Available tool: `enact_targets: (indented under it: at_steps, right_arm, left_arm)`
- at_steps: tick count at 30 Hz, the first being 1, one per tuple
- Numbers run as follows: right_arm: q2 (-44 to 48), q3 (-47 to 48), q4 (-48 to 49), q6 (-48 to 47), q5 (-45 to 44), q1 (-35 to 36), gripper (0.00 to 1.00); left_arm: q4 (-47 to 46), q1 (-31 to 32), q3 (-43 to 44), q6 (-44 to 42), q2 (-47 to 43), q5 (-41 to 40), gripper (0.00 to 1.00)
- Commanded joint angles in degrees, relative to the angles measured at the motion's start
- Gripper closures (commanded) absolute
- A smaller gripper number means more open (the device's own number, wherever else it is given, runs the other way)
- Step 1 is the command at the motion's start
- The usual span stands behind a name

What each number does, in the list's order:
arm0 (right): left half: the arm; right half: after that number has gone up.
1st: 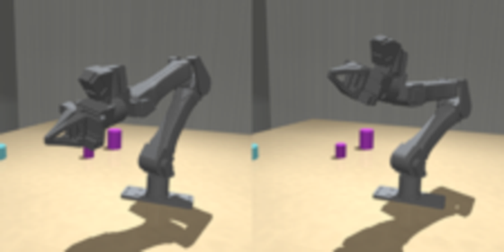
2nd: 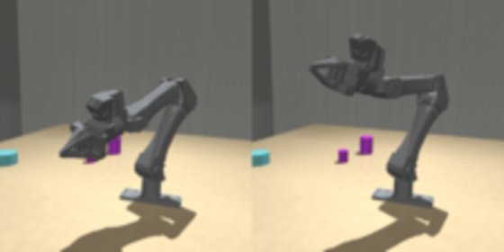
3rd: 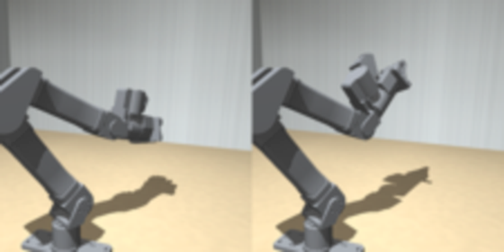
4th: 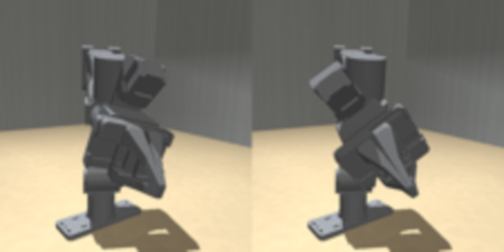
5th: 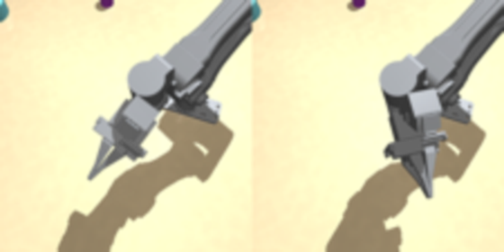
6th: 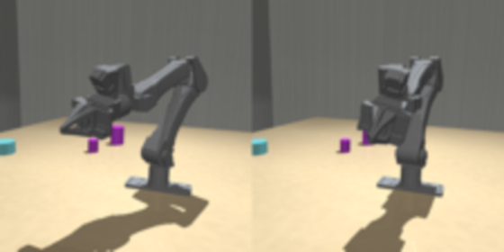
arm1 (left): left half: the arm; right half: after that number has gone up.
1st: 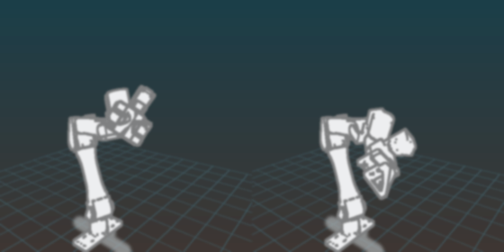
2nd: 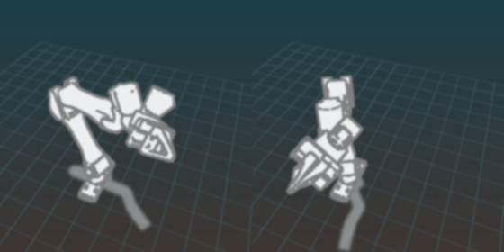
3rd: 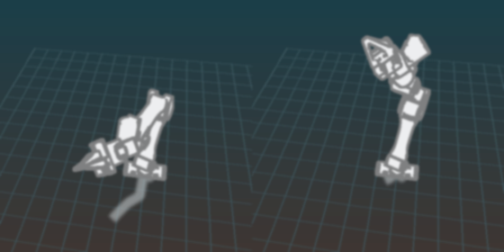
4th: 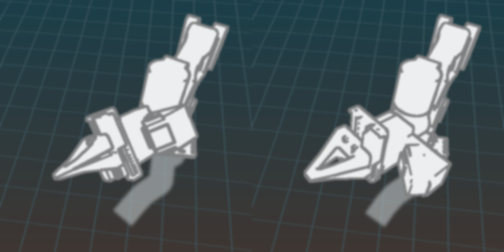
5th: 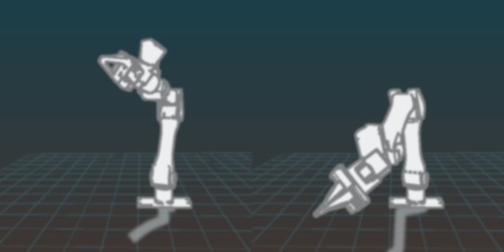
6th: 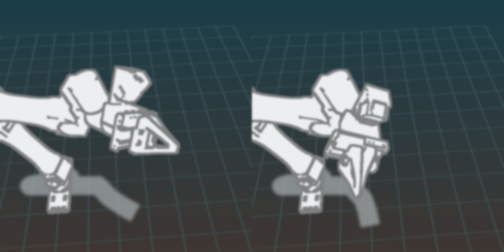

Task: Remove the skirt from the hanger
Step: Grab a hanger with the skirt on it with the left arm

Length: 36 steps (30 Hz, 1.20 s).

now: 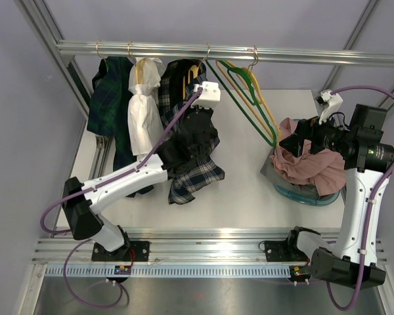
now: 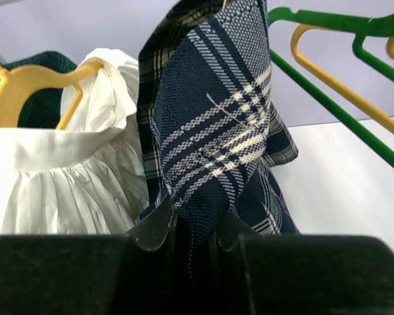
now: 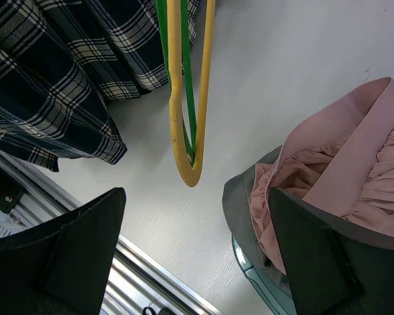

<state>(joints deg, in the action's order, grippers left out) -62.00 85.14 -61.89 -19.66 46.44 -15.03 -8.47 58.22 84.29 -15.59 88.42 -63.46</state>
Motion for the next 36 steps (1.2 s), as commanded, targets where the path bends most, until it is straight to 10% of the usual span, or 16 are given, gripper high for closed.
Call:
enact_targets:
  at_steps: [1,8,29,36]
  right_arm:
    - [0.47,0.02,1.6,0.5,0.06,-0.09,0.02]
    - [0.65,0.46,1.24,0.41,0.06,-0.09,0.02]
    - [0.12,0.72,1.24,0.68,0.32,-0.18,0.02]
    - [0.12,0.02,1.68,0.76,0.41,-0.18,0.02]
  left_arm:
    - [-21.68,0.23,6.68,-1.18,-8.35,10.96,1.0]
    - [-3.44,-6.08,9.92,15.2,-9.14,20.3,1.0]
    - [-7.09,-8.9,-6.32,20.07,-14.41,29.18,0.99]
    - [-4.11,-11.37,-10.03,26.58,-16.97,35.07,0.67]
